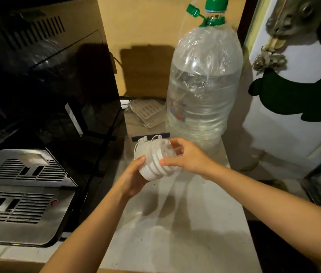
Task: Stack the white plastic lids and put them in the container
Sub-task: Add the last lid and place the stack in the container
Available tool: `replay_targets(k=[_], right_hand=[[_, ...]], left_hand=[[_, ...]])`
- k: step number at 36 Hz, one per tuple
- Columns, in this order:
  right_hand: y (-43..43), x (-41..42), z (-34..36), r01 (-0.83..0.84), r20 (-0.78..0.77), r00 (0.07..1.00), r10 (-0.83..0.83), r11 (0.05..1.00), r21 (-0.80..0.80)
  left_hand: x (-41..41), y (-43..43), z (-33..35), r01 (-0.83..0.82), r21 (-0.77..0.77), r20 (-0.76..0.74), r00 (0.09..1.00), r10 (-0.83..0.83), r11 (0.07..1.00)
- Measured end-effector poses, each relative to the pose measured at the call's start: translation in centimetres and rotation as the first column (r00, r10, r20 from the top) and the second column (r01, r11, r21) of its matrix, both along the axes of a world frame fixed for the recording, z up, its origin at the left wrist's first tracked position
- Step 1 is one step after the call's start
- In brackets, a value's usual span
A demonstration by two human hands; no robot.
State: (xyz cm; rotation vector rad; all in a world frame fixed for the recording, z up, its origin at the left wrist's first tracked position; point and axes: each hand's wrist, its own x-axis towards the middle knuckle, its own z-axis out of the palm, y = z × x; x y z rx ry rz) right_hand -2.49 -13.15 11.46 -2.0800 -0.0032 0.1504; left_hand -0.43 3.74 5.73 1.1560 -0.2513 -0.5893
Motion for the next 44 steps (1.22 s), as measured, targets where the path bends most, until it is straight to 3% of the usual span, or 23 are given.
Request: replay_targets(k=[17,31,44], right_hand=[[-0.2,1.1,0.8,0.018,0.058,0.998,-0.019,1.0,0.015],[-0.6,2.1,1.1,0.016,0.097,0.995,-0.02,0.999,0.038],[-1.1,3.0,0.6,-0.004,0.081,0.997,-0.006,0.992,0.124]], left_hand=[[2.5,-1.6,0.2,-0.007,-0.038,-0.043,0.999,0.005,0.999],[4.1,-2.7,1.2,0.058,-0.161,-0.004,0.998,-0.059,0.985],[5.0,-3.2,1.1,0.076,-0.272,-0.085,0.991,-0.103,0.959]])
